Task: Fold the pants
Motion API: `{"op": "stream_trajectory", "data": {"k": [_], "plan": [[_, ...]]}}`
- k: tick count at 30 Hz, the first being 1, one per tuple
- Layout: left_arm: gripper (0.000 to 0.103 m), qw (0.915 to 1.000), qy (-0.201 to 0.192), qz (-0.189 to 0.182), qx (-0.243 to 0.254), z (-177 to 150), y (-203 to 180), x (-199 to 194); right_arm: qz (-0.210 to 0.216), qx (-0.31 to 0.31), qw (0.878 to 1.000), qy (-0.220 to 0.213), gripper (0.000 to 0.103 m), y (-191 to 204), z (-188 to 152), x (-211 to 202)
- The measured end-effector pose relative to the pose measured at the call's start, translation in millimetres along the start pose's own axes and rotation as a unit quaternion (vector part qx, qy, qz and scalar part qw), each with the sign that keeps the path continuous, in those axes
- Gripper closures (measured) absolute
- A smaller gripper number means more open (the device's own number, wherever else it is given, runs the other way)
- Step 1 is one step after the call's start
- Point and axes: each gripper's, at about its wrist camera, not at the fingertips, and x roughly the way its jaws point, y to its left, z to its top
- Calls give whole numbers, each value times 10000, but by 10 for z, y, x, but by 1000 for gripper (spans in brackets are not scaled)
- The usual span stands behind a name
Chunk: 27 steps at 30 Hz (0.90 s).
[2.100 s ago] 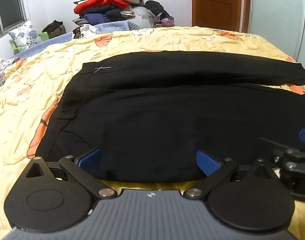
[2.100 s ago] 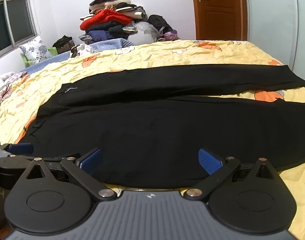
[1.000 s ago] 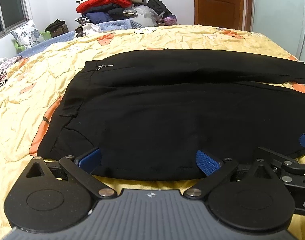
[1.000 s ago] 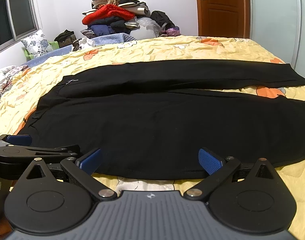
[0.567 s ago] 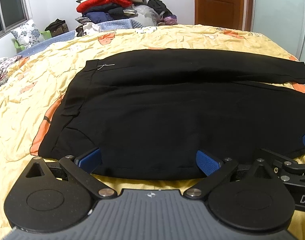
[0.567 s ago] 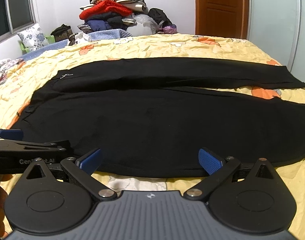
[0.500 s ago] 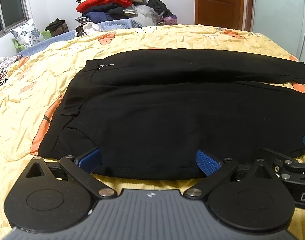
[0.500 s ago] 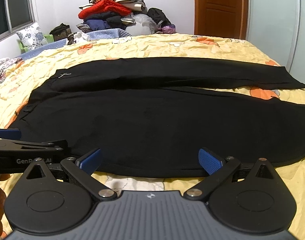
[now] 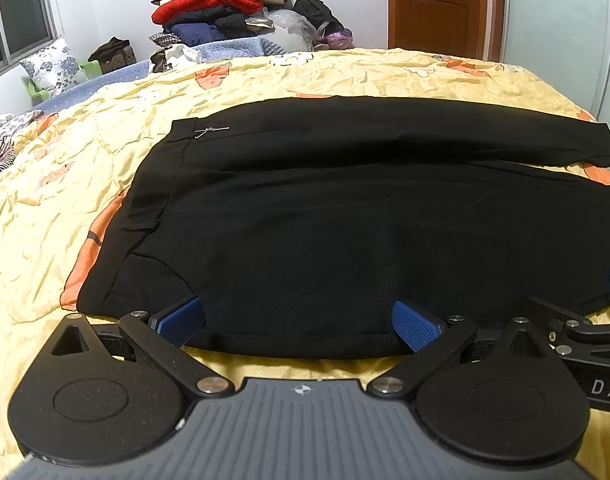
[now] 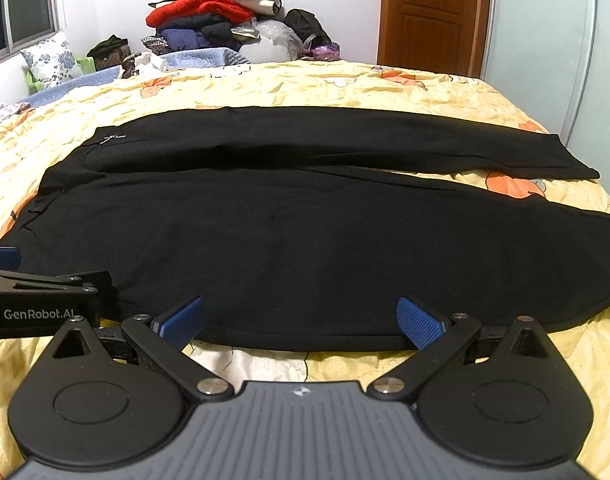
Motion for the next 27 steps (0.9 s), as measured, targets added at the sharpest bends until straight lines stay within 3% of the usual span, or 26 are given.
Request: {"op": "stream_trajectory", "data": {"k": [11, 23, 27], "plan": [[0, 10000, -82, -36, -32, 34, 60, -23, 41, 1, 10000, 8, 0, 8, 8, 16], [0, 9977, -354, 59, -572, 266, 383, 26, 155, -45, 9998, 64, 0, 7, 149, 111], [0, 9971, -272, 89, -702, 336, 502, 96, 177, -119, 9997, 120, 0, 32, 218, 177]]}}
